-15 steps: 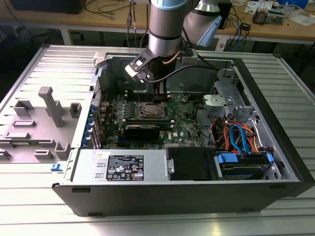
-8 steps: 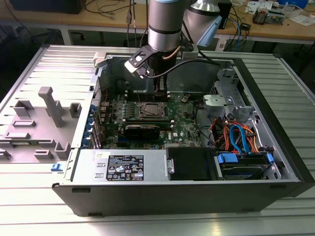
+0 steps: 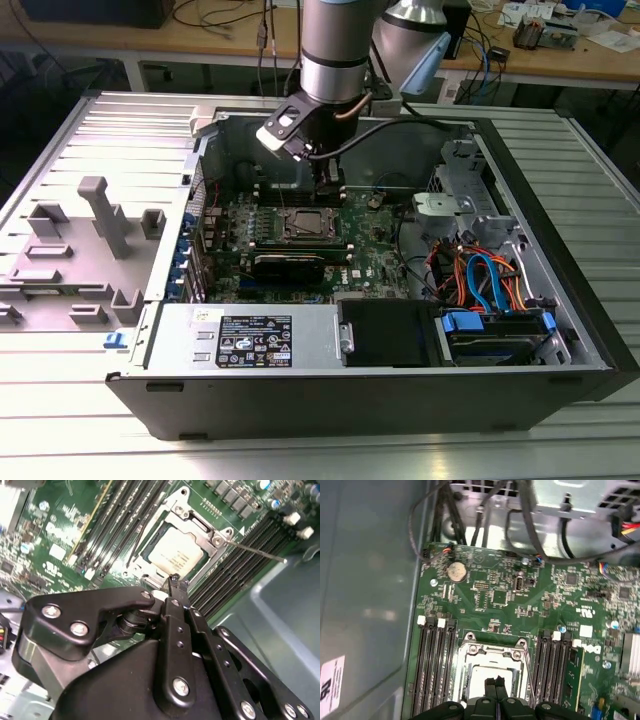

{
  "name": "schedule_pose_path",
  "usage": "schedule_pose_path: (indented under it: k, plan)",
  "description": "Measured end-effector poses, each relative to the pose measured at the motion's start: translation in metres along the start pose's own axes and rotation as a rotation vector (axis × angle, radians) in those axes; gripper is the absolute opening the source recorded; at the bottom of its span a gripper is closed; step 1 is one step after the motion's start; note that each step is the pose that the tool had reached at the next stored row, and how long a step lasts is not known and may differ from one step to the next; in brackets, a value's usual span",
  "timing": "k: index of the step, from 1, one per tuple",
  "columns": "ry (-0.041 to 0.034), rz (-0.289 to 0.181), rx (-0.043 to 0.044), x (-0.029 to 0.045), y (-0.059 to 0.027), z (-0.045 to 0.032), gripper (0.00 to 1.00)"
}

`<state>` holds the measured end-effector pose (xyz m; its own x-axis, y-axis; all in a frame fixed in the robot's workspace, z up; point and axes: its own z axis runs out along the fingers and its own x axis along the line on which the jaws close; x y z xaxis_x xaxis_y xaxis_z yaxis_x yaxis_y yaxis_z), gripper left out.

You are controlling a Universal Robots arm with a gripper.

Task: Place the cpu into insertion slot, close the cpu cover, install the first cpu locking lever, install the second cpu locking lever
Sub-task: 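Install the first cpu locking lever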

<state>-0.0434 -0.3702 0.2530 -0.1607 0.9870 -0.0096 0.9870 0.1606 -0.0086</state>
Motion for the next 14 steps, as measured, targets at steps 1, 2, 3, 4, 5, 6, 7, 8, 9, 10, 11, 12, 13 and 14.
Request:
schedule_pose_path:
  k: [1,2,3,4,5,6,7,8,9,10,11,12,13,14]
  plan:
    - [-0.0001,-0.022,-0.0003,0.0000,0.0000,0.0002,0.11]
    - [-0.0001,-0.037,-0.0005,0.0000,0.0000,0.0003,0.11]
    - [-0.0002,-0.048,-0.0006,0.0000,0.0000,0.0003,0.11]
    - [-0.0010,-0.051,-0.0008,0.0000,0.0000,-0.0001,0.11]
    - [-0.0015,-0.056,-0.0007,0.0000,0.0000,-0.0024,0.11]
    - [-0.0017,-0.063,-0.0007,0.0000,-0.0002,-0.0056,0.11]
    - [-0.0017,-0.072,-0.0009,0.0000,-0.0002,-0.0075,0.11]
    - [-0.0019,-0.086,-0.0011,0.0000,-0.0002,-0.0081,0.11]
    - [-0.0020,-0.101,-0.0013,0.0000,-0.0002,-0.0081,0.11]
    - [-0.0024,-0.129,-0.0015,0.0000,-0.0002,-0.0081,0.11]
    - [-0.0027,-0.149,-0.0016,0.0000,-0.0002,-0.0081,0.11]
    - [-0.0029,-0.170,-0.0018,0.0000,-0.0002,-0.0082,0.11]
    - [-0.0034,-0.224,-0.0024,-0.0001,-0.0002,-0.0082,0.11]
    - [-0.0037,-0.253,-0.0026,-0.0001,-0.0002,-0.0082,0.11]
